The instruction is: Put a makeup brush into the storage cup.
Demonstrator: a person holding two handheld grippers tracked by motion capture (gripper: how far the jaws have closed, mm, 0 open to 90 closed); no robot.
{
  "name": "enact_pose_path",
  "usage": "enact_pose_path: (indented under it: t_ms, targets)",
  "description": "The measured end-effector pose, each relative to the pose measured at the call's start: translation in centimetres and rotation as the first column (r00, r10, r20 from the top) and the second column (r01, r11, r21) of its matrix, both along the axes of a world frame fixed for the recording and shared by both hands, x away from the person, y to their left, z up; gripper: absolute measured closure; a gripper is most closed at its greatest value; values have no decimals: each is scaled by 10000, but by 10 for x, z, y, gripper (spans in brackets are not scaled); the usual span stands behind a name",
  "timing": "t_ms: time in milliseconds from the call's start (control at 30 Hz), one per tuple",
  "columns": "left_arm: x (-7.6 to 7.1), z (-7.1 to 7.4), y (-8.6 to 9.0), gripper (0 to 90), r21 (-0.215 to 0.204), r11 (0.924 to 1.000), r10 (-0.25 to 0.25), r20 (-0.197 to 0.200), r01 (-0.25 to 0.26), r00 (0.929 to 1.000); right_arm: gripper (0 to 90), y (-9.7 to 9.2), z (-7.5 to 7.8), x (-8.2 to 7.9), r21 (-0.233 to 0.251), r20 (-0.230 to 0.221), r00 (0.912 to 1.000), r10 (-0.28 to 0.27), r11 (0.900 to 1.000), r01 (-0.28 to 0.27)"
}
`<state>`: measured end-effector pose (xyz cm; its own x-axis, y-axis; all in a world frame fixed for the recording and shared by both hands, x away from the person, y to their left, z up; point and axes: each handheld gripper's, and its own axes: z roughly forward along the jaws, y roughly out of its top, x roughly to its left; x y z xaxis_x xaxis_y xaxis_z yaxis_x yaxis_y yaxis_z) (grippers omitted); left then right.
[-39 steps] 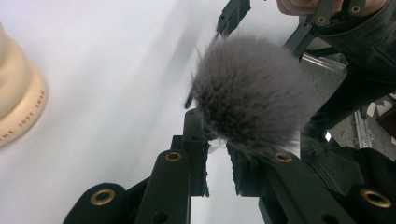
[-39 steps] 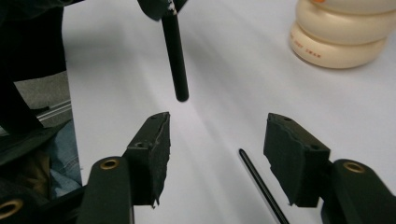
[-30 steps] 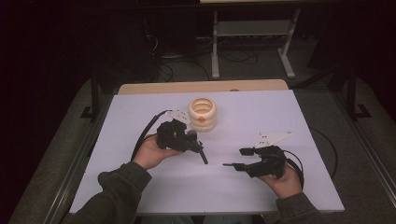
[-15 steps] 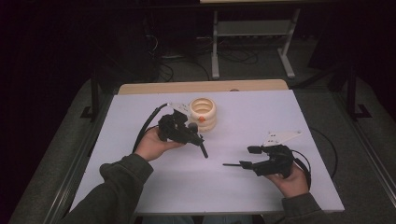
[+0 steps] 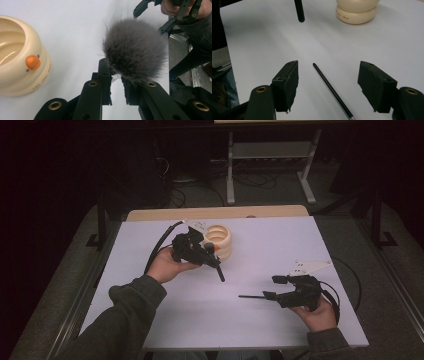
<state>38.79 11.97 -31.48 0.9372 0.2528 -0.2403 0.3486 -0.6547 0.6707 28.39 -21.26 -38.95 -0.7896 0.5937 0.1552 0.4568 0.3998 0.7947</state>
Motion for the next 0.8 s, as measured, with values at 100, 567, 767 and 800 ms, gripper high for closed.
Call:
enact_pose_path:
  t_ms: [100,567,767,800]
  targets:
    - [3,3,-2,777,-59,10000,59,-19,-59,10000,313,-3,-1,0,-5,4,10000,-72,10000,72]
    - [21,26,-8,778,70,9999,86,194,-87,9998,310,-6,-3,-1,-129,31,9998,-187,9997,187]
    - [30,37,-10,777,124,9998,151,230,-154,9996,305,-10,-3,0,-117,80,9994,-341,9993,342]
    - [32,38,-10,777,108,9999,130,252,-133,9996,305,-11,-3,0,-110,73,9993,-376,9992,377]
